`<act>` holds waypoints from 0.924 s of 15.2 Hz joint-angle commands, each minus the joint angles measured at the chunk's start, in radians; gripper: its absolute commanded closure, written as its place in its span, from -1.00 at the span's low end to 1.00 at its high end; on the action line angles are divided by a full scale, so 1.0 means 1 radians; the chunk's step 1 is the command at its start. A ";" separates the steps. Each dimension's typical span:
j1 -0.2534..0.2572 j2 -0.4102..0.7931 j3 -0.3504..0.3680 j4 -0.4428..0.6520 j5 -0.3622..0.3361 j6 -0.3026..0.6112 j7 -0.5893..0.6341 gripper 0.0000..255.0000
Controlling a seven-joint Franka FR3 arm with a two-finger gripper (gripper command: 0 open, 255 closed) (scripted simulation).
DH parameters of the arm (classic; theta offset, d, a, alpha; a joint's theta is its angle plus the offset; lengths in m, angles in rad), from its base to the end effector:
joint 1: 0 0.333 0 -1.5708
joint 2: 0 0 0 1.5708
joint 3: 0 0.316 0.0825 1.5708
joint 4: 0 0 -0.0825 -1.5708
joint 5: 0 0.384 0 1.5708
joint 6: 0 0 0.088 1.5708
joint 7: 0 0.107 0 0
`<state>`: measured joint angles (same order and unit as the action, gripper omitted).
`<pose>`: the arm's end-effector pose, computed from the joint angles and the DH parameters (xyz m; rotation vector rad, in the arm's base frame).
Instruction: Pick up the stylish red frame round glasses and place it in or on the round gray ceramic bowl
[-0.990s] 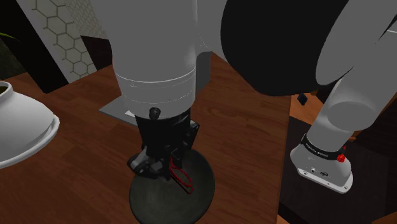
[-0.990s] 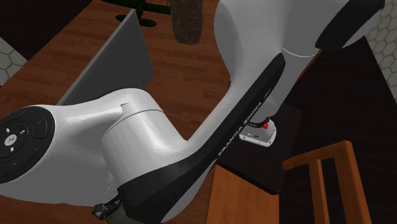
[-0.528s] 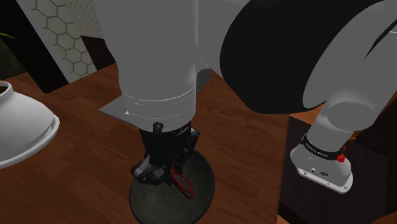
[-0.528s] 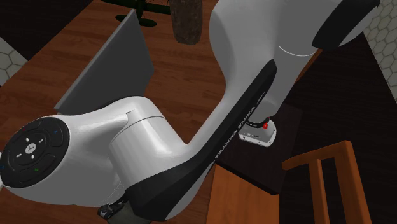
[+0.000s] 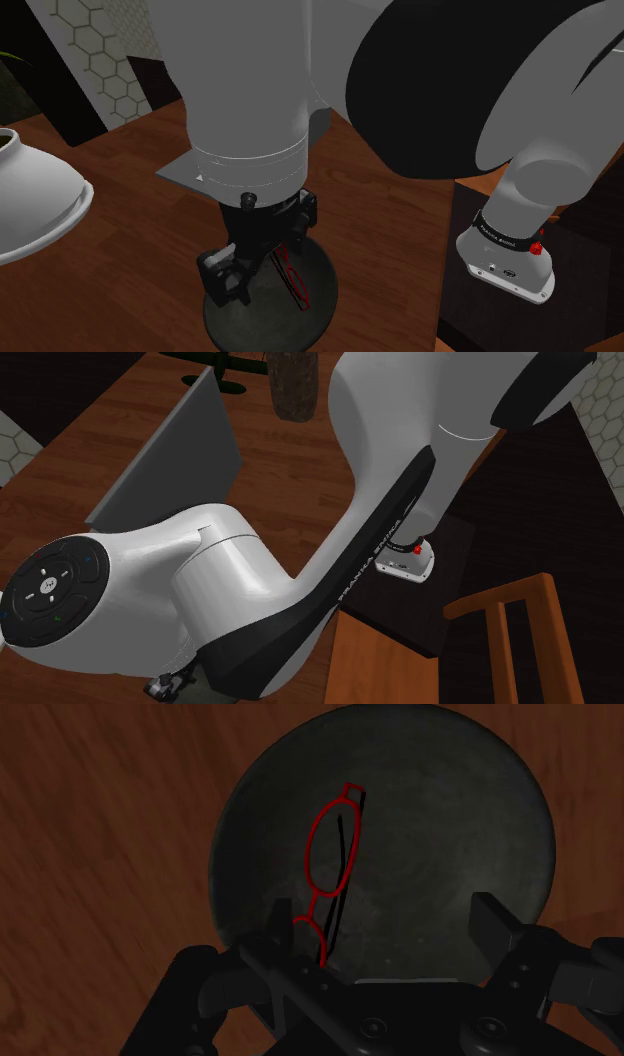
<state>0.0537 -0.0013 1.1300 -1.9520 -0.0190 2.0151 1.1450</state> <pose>0.2138 0.5220 0.4818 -3.0890 -0.0716 -0.0653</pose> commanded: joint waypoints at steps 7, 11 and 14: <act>-0.008 -0.061 -0.016 0.096 0.061 -0.123 -0.043 -1.00; -0.008 -0.061 -0.017 0.096 0.061 -0.123 -0.043 -1.00; -0.008 -0.061 -0.017 0.096 0.061 -0.123 -0.043 -1.00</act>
